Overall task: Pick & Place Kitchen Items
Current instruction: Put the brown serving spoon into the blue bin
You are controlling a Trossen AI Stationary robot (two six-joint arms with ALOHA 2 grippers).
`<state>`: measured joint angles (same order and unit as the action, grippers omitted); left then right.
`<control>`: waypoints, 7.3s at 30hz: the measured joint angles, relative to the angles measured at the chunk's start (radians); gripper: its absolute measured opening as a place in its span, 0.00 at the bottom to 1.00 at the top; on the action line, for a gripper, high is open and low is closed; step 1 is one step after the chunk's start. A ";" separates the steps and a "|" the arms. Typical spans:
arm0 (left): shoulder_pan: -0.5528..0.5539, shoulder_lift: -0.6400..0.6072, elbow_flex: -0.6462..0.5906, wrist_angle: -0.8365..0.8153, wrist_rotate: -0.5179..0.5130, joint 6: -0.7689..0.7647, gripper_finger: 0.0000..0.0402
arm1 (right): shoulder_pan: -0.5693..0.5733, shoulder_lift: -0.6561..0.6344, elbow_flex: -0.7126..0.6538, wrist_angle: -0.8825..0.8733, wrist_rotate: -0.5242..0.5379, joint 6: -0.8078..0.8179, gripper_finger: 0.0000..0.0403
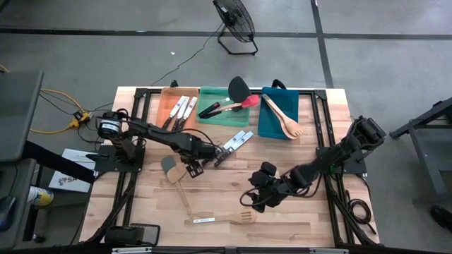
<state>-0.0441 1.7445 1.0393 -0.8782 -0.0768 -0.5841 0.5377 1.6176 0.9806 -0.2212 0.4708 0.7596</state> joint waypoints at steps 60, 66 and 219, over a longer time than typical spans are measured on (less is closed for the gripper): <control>0.044 -0.073 -0.051 -0.075 0.145 0.078 0.20 | 0.021 0.002 0.000 -0.021 0.037 0.005 0.65; 0.044 -0.075 -0.050 -0.072 0.143 0.084 0.20 | 0.021 0.002 0.000 -0.021 0.086 0.003 0.65; -0.153 -0.295 0.247 0.180 -0.101 0.283 0.67 | -0.153 -0.231 -0.460 0.971 1.010 -0.760 0.20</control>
<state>-0.1967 1.4490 1.2865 -0.6979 -0.1781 -0.3008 0.3843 1.3870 0.5206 0.7503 1.4803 -0.0002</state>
